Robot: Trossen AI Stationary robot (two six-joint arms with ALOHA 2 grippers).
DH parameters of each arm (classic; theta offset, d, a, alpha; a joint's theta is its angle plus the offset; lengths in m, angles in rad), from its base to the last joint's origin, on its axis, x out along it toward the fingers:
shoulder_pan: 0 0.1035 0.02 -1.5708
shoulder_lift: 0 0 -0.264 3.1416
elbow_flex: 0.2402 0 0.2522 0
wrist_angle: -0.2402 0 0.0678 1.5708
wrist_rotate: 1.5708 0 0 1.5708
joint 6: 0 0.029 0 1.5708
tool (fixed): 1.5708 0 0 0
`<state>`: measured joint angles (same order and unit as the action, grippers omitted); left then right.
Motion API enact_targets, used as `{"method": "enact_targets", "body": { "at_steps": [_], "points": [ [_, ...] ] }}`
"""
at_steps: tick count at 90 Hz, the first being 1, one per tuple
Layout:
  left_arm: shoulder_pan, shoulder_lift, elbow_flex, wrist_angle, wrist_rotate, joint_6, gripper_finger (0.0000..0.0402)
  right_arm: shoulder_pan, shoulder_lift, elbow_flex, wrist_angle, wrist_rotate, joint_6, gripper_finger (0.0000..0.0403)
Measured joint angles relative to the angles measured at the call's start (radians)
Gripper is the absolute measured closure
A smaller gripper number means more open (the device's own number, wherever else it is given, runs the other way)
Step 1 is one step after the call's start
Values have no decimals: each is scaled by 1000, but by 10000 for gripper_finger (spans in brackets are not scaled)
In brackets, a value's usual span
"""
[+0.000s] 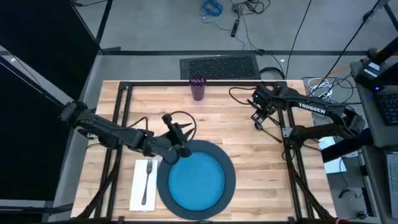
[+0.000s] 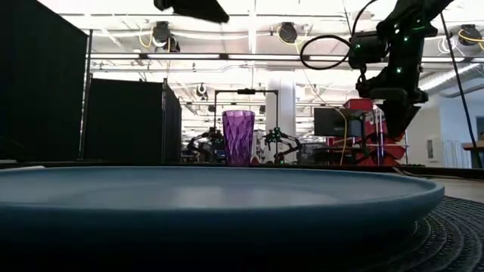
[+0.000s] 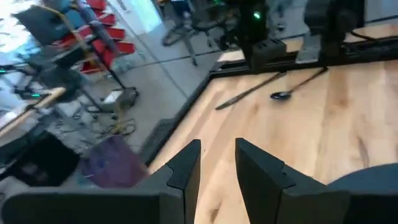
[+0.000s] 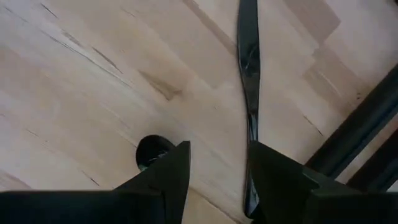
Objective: Set table place
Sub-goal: Put the black table knife to the right of the dark blue placemat
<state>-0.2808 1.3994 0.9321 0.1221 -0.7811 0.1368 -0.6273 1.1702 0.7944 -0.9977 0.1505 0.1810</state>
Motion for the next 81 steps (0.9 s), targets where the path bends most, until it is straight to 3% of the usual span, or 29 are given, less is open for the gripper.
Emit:
{"method": "enact_targets", "body": {
  "at_steps": [11, 37, 48, 56, 81],
  "points": [
    [91, 0, -92, 240, 283, 80, 318, 0, 0, 0, 0, -7, -5, 255],
    [264, -96, -308, 548, 607, 52, 318, 0, 0, 0, 5, -54, -47, 255],
    [321, -177, -401, 657, 591, -15, 318, -1, 0, 0, 6, -54, -52, 255],
    [350, -231, -438, 631, 536, -74, 318, -16, 0, 0, 6, -54, -52, 255],
    [349, -255, -448, 552, 515, -79, 317, -187, 0, 0, 29, -52, -123, 255]
  ]
}}
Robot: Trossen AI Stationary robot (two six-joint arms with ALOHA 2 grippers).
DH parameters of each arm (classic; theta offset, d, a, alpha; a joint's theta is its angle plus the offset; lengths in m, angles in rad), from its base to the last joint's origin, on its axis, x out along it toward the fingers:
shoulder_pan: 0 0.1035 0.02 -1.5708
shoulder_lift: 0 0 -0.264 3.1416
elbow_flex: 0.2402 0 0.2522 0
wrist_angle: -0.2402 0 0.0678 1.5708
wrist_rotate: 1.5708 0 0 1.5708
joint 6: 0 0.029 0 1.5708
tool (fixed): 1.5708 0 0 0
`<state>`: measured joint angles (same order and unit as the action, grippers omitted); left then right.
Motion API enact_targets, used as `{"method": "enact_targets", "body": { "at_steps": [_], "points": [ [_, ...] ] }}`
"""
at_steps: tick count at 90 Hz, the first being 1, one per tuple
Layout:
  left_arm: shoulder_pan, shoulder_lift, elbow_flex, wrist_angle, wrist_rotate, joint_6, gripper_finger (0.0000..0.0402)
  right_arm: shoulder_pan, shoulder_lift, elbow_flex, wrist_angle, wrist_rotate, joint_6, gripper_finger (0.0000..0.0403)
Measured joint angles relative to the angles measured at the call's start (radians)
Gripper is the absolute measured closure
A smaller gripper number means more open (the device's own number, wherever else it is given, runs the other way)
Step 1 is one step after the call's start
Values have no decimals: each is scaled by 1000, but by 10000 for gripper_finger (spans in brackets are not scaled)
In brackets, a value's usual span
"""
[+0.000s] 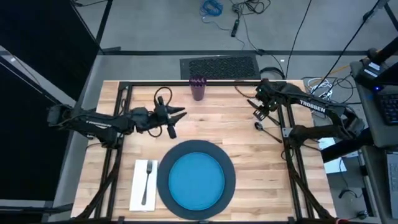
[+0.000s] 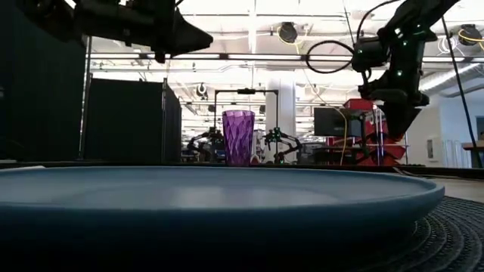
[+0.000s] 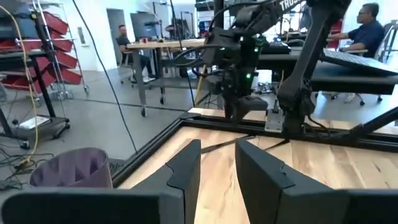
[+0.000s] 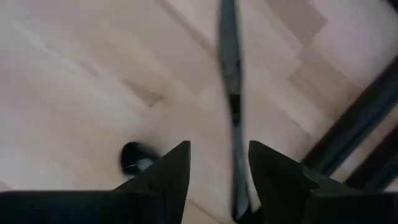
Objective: Set table place
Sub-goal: Put the black table knife to the right of the dark blue placemat
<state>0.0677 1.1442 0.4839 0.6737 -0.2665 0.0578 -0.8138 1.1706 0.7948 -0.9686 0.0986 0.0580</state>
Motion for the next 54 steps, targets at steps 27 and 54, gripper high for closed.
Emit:
{"method": "enact_targets", "body": {
  "at_steps": [27, 54],
  "points": [
    [-1, 0, 0, -1, 0, 0, 317, -138, 34, 0, 42, -49, -83, 255],
    [-12, 0, 0, -1, 0, 0, 317, -143, 170, 0, 61, -49, -97, 255]
  ]
}}
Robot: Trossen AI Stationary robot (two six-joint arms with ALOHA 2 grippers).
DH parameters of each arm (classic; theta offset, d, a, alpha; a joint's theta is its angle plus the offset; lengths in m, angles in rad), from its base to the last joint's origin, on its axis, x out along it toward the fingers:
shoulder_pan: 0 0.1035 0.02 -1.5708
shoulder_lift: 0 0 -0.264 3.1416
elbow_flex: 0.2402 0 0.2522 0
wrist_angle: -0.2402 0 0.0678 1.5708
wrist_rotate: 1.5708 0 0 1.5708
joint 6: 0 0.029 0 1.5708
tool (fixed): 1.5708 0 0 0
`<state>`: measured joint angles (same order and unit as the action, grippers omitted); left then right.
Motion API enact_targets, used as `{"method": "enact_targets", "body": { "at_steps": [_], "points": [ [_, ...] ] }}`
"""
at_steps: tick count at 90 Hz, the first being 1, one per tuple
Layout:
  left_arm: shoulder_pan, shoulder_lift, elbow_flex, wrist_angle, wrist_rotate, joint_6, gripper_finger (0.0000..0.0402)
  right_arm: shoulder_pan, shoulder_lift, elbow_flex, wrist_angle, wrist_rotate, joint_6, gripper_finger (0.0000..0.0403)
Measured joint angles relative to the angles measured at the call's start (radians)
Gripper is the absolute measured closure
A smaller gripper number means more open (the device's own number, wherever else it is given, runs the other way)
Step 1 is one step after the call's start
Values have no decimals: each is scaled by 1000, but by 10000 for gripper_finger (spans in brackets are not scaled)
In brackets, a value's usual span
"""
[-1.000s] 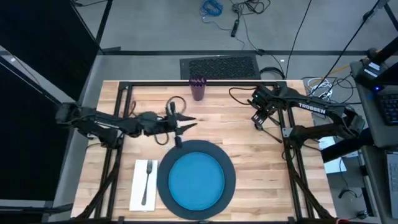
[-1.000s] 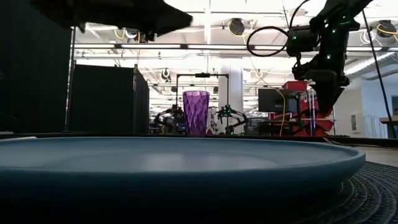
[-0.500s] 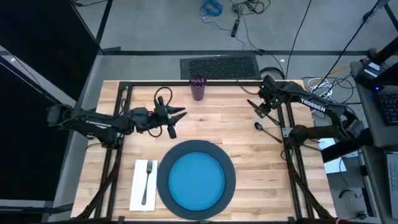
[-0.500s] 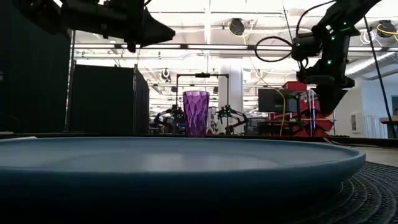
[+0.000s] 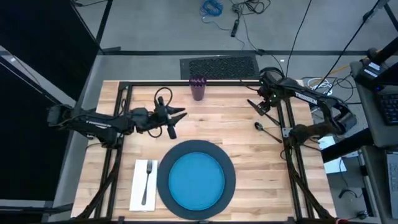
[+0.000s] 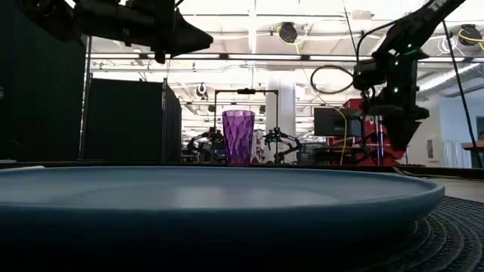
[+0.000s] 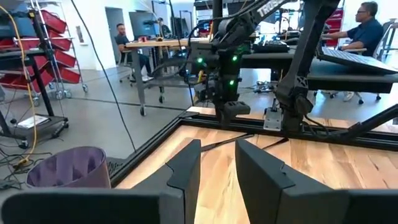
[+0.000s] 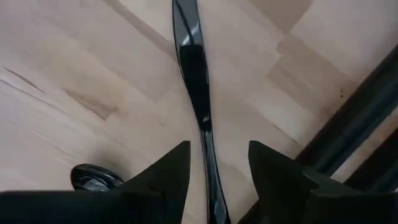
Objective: Set table place
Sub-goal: Put the black table knife to the right of the dark blue placemat
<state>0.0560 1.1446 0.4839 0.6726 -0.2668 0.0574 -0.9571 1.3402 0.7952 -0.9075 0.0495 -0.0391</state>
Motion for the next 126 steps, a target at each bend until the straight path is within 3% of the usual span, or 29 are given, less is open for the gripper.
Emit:
{"method": "enact_targets", "body": {
  "at_steps": [39, 126],
  "points": [
    [-33, 0, 0, -1, 0, 0, 317, 0, 109, -8, 27, 5, 0, 255],
    [-65, 0, 1, -8, 0, 0, 317, 38, 110, -23, 47, 0, 8, 255]
  ]
}}
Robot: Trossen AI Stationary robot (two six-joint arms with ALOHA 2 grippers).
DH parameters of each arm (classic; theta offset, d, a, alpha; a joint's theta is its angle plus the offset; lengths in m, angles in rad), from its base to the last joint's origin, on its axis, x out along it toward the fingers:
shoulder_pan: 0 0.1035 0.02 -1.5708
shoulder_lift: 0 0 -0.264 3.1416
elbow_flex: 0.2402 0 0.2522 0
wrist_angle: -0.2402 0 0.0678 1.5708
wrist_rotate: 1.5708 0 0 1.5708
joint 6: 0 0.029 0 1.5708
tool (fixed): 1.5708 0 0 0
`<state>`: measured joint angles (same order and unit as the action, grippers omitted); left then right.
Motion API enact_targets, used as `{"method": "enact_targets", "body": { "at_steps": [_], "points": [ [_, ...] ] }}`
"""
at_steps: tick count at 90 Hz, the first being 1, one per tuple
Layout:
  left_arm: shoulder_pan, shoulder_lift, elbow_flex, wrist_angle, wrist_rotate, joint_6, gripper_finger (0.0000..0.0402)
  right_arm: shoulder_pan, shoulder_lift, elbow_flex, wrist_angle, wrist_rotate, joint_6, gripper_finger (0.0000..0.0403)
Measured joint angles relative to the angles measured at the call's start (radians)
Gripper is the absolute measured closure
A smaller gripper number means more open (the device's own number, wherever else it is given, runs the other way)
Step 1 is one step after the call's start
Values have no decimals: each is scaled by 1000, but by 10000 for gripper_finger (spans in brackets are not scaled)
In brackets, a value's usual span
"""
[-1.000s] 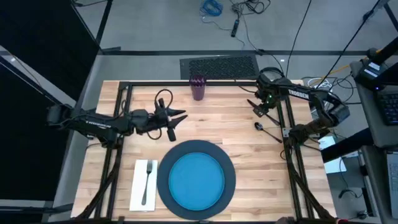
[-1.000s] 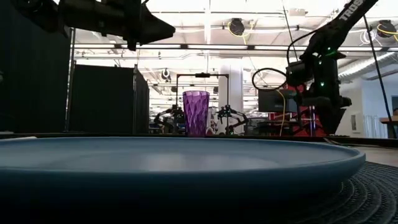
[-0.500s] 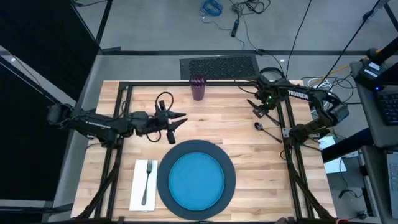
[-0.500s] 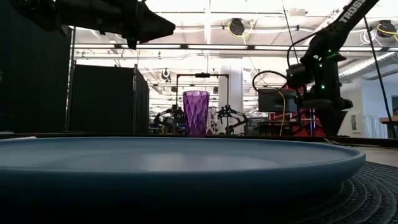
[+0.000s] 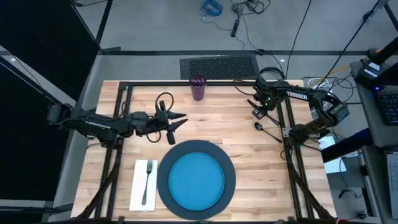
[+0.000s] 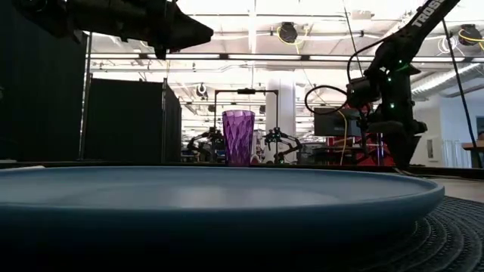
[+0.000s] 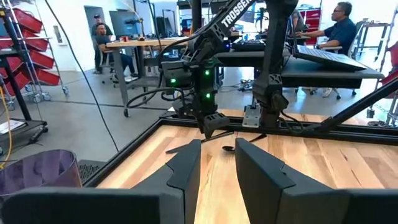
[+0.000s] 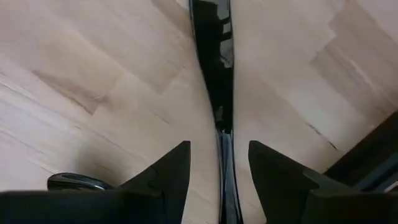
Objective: Set table place
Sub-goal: Put the black table knife to the right of the dark blue placemat
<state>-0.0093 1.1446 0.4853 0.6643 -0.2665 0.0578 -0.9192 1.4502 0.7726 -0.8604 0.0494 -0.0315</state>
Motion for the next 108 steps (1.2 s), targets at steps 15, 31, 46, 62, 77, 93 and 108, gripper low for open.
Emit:
{"method": "enact_targets", "body": {
  "at_steps": [15, 31, 46, 62, 77, 93, 108],
  "points": [
    [0, 0, 0, 0, 0, 0, 317, 5, -1, 14, 1, -23, 38, 255],
    [0, 0, 0, 0, 0, 0, 317, 5, -1, 15, -9, -81, 150, 255],
    [0, 0, 0, 0, 0, 0, 317, 5, -1, -20, 5, -71, 195, 255],
    [0, 0, 0, -4, 0, 0, 317, 5, -1, -29, 24, -67, 195, 255],
    [0, 0, 0, -4, 1, 0, 317, 2, -1, -29, 25, -39, 180, 255],
    [0, 0, 0, -3, 1, 0, 317, 2, -1, -29, 79, -40, 207, 255],
    [0, 0, 0, -1, 1, -1, 317, 2, -1, -29, 108, -40, 257, 255]
  ]
}}
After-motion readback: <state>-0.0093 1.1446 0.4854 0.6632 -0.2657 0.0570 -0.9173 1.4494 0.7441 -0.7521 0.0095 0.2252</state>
